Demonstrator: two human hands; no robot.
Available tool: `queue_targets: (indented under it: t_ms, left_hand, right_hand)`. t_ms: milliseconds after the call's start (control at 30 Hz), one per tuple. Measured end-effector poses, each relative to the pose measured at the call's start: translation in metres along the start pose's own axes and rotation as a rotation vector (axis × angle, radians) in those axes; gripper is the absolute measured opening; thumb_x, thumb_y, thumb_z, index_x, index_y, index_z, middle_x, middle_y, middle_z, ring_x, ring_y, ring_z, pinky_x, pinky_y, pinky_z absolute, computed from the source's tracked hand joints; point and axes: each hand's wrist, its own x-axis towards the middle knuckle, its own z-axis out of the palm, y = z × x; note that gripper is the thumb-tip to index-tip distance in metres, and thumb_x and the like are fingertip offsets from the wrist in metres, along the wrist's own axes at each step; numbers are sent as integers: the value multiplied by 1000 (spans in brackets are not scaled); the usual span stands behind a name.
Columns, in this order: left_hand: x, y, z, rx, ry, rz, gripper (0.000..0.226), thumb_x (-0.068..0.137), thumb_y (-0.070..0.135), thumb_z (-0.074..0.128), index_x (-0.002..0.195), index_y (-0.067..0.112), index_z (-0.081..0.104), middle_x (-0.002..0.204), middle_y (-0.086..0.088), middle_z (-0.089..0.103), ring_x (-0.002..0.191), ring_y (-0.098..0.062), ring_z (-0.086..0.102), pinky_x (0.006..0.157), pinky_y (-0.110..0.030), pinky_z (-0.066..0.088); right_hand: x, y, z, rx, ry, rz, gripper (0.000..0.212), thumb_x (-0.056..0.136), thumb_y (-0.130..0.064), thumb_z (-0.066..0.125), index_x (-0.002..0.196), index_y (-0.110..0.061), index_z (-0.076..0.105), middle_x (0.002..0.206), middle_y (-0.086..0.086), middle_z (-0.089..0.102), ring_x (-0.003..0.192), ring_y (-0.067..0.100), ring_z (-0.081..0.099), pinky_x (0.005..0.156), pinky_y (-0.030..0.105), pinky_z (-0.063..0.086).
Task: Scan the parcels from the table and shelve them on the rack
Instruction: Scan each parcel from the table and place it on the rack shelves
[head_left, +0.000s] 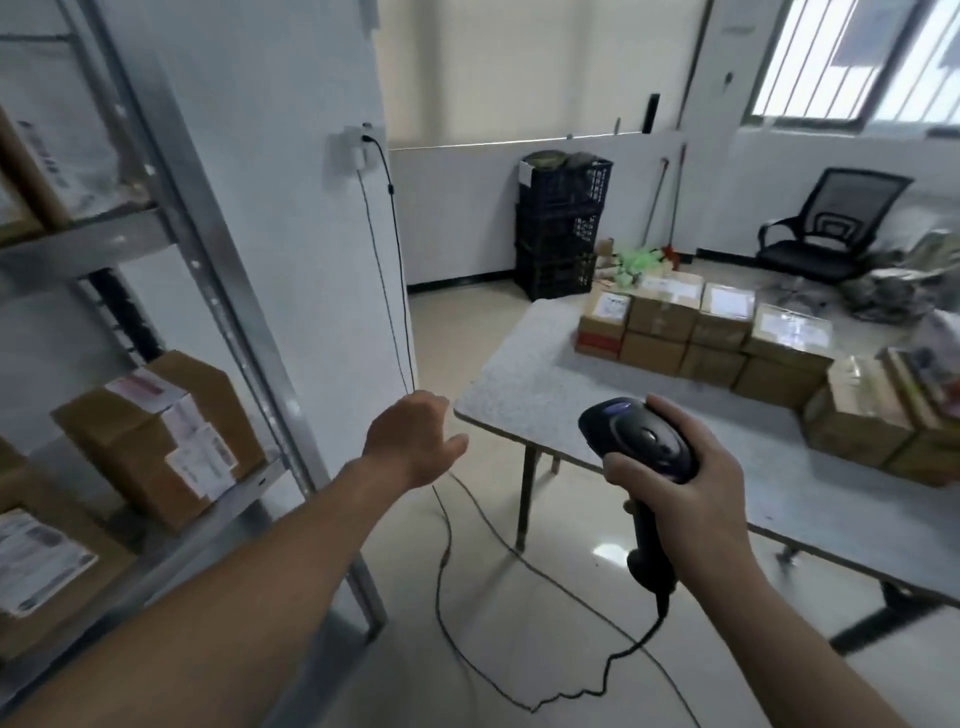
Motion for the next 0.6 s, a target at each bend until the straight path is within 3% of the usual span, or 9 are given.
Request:
queue_targets:
  t_ms: [200,300,433,600]
  left_hand:
    - [96,47,24,11,-23,183,50,91,48,62,123,10,62,122,-7,63,105,-26,61,85,-36,52]
    - [130,72,37,14,-38,241,53,91,50,62,126,10,61,126,-8,63,109,-26,61,88,-39,54]
    - [171,105,56,16,-54,298,55,91,50,62,128,10,60,126,-7,62,110,-24,60,89,-38,53]
    - [218,144,75,37,-64,294,55,91,50,63,130,11,58,127,-6,61,110,-23,59,87,-36,52]
  right_hand:
    - [52,17,-23,-5,157,8,70,58,-28,84,125,-37,65,103,-19,69,93,14,72,77,43,63]
    - [72,25,-36,-16,206,16,72,59,-29,84,128,-36,64,104,-19,69,94,12,71,80,44,63]
    - [107,37,-57,-17,253,18,71,64,-23,90,129,-34,64,103,-18,68,92,16,72,69,35,63]
    - [162,62,-86,-3,244,49,69,71,-11,91,132,-29,63,99,-30,68,93,11,71,78,43,63]
